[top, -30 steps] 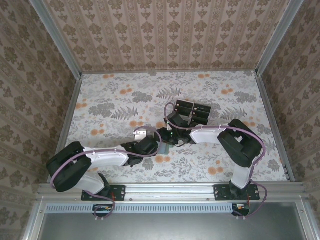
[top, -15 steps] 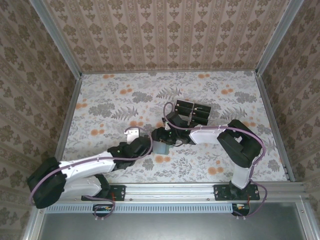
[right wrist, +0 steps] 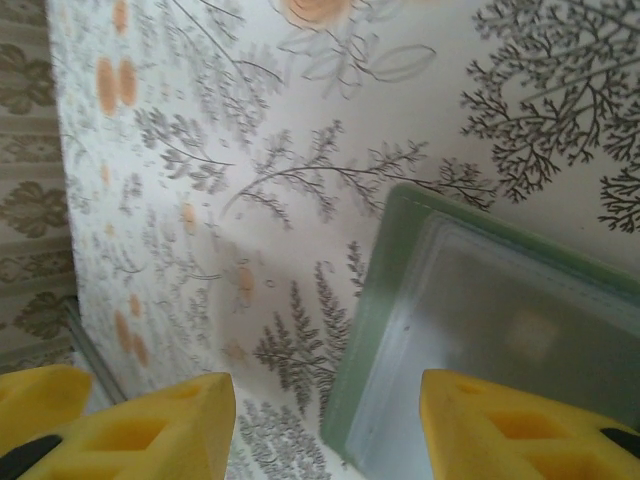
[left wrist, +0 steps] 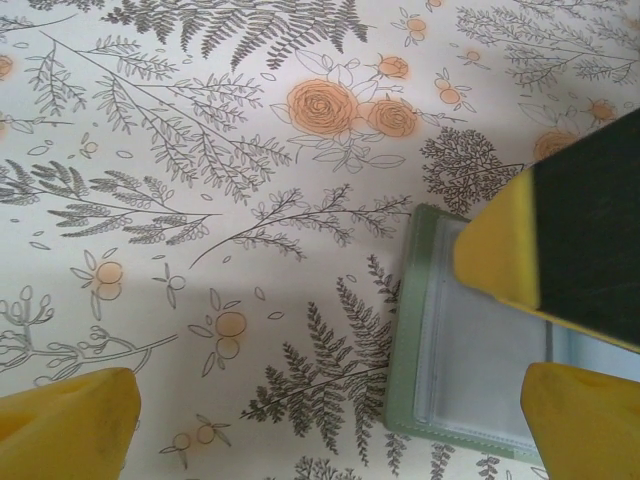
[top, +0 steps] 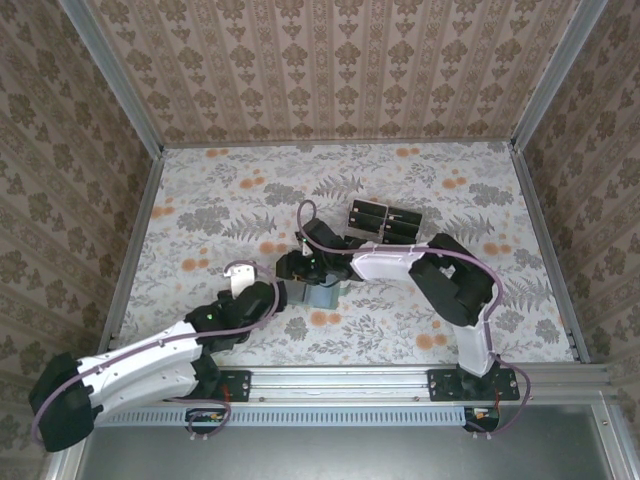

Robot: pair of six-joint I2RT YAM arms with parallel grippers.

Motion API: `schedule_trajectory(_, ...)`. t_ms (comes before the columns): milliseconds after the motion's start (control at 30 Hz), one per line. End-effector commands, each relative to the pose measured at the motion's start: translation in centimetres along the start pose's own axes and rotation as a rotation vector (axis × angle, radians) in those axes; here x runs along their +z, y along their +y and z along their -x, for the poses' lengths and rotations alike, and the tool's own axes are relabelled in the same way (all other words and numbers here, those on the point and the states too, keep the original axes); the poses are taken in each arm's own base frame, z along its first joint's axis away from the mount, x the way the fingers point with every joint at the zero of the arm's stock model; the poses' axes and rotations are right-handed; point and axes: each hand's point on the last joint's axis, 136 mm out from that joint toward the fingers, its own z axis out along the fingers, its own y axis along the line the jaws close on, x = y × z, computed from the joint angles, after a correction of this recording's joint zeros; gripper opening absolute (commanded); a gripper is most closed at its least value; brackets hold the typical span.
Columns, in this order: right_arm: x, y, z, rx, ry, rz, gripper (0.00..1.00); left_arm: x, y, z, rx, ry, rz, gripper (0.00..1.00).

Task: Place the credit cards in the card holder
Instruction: Flip over the card slot on the card holder.

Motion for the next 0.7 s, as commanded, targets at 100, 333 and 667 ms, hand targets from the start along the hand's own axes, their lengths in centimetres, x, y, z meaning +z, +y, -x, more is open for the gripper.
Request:
schedule_trajectory(100,-1.3,2.8,0.8,-0.081,0.003,0.026,0.52,-0.2,1.5,0.0,0.0,-0.014,0.039,1.0)
schedule_trajectory(333,-7.4,5.1,3.5,-0.241,-0.066,0.027,0.53,0.3,1.1,0.0,0.011,-0.004,0.031,1.0)
schedule_trajectory(667,-17.5,-5.8,8.4,-0.485,-0.108,-0.554,0.53,1.2,0.0,1.1,0.037,0.049,0.049,1.0)
